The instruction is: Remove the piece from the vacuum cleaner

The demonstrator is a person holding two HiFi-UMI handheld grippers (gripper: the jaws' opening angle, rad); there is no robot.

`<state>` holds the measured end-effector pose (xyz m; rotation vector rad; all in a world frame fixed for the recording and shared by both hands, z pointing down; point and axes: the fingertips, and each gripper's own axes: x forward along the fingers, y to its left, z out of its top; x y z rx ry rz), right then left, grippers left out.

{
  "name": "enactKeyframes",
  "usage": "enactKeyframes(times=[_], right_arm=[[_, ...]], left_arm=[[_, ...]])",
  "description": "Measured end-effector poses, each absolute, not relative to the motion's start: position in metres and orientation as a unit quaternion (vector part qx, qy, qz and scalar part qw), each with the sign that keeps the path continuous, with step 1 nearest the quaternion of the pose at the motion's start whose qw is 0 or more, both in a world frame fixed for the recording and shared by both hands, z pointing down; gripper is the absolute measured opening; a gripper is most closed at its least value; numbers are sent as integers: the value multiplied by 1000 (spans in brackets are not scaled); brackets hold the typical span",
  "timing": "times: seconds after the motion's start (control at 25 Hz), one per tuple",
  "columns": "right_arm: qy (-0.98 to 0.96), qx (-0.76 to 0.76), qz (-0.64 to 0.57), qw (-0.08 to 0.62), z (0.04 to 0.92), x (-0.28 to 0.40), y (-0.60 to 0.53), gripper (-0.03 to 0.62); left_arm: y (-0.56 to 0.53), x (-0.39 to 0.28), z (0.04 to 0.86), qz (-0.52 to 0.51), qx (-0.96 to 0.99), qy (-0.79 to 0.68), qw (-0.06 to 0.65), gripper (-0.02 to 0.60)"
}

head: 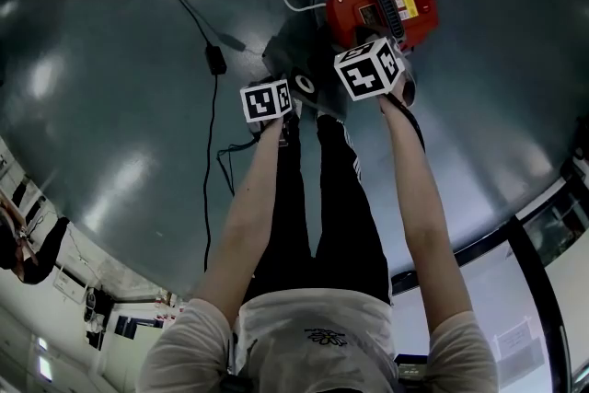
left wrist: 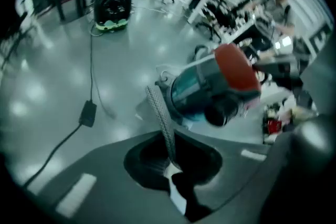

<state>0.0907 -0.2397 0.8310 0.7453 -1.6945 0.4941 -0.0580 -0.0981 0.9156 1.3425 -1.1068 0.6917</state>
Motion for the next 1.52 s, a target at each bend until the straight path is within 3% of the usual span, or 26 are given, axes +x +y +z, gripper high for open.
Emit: enactKeyframes(times=[0.08, 0.28, 0.8, 1.16, 1.52], right_arm=[[-724, 322, 218, 570, 830, 92, -239, 15], [-725, 338, 196, 566, 827, 93, -243, 14], [-712, 401, 245, 521, 816, 107, -235, 25], [-747, 427, 227, 456, 697, 79, -247, 25], [-819, 467, 176, 284, 475, 43, -268, 26]], left_arm=[[-64, -82, 916, 343, 590, -463, 566, 12], [-41, -133, 892, 317, 604, -504, 531, 11], [-73, -118, 846, 291, 647, -501, 495, 12], [-175, -126, 711, 218, 685, -556, 417, 12], [-229, -122, 480, 121, 723, -606, 310, 12]])
